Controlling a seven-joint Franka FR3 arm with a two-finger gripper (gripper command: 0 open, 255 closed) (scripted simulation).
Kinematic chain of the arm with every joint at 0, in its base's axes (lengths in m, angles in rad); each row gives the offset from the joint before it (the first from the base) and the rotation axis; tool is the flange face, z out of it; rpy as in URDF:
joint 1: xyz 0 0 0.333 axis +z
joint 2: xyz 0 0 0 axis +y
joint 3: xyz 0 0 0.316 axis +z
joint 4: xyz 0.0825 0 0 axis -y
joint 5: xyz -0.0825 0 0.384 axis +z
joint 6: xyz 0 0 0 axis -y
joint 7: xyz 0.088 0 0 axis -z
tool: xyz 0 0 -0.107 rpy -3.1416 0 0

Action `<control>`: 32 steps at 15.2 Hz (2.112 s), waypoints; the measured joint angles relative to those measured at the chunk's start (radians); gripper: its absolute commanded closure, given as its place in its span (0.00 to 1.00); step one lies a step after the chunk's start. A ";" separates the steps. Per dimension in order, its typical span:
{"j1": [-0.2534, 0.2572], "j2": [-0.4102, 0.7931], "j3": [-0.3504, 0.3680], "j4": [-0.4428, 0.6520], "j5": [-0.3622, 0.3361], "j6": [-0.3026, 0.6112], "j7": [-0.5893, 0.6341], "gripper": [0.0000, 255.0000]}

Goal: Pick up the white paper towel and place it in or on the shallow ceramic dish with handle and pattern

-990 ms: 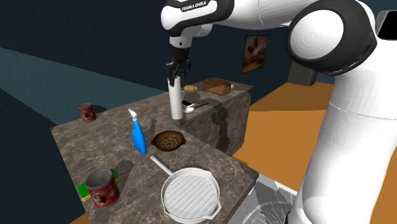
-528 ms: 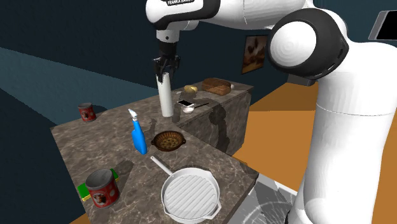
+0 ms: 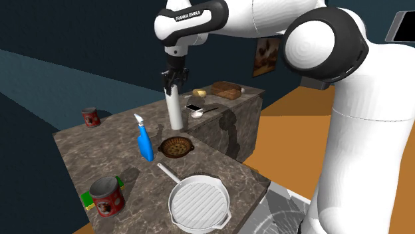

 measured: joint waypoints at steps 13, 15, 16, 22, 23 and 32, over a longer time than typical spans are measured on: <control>0.002 0.005 0.002 -0.169 0.003 0.173 -0.004 1.00; 0.003 0.012 0.003 -0.184 0.004 0.196 -0.003 1.00; 0.003 0.013 0.003 -0.197 0.005 0.210 -0.004 1.00; 0.003 0.024 0.004 -0.241 0.008 0.266 -0.008 1.00; 0.003 0.024 0.004 -0.243 0.008 0.267 -0.008 1.00; 0.003 0.023 0.004 -0.245 0.008 0.269 -0.008 0.00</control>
